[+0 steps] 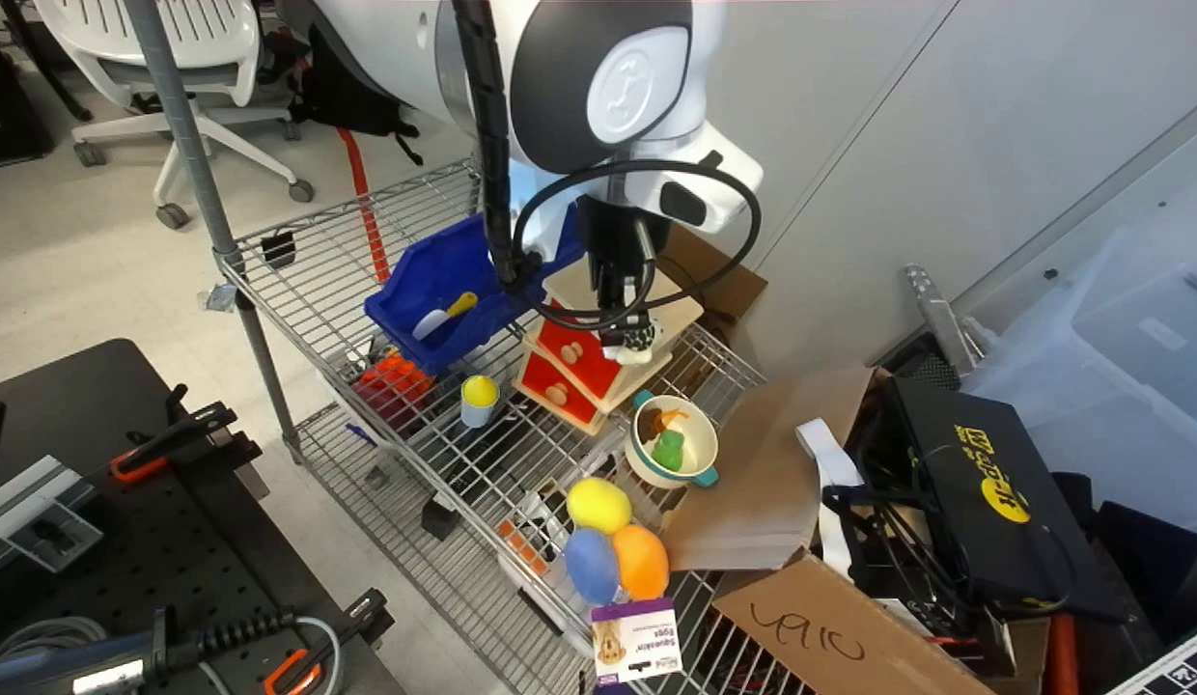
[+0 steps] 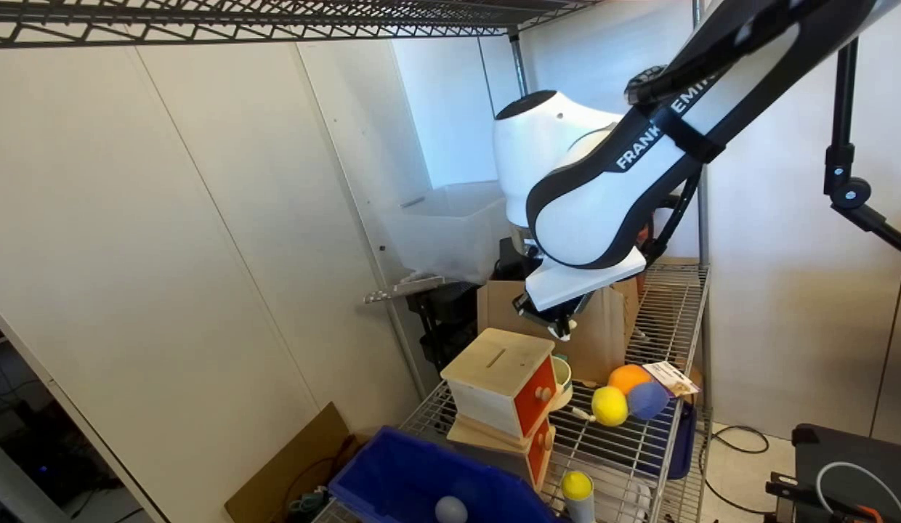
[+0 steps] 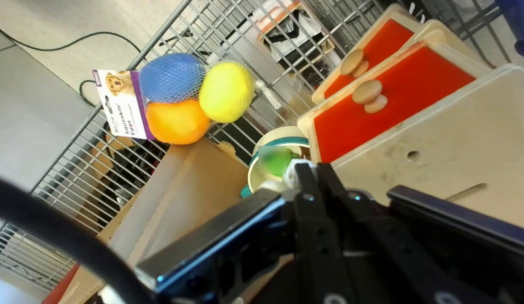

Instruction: Put the tortoise doll in the blue box

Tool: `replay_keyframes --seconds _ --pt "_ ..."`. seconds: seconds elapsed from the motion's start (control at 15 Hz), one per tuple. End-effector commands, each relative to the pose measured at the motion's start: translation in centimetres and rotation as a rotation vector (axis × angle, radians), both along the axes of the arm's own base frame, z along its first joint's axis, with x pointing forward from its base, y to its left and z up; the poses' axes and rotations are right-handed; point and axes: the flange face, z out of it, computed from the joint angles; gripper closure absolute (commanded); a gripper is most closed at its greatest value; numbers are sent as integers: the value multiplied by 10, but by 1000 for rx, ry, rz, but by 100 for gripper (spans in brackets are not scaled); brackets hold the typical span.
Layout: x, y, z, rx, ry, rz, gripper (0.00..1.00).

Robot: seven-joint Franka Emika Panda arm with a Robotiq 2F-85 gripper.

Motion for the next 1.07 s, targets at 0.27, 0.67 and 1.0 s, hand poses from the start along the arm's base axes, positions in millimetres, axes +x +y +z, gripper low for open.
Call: replay_keyframes --seconds 0.27,0.67,1.0 --pt "12 -29 -3 -14 30 -99 98" --pt "15 -42 -1 -16 -24 -126 98" --pt "21 -42 3 -52 -97 -124 98"
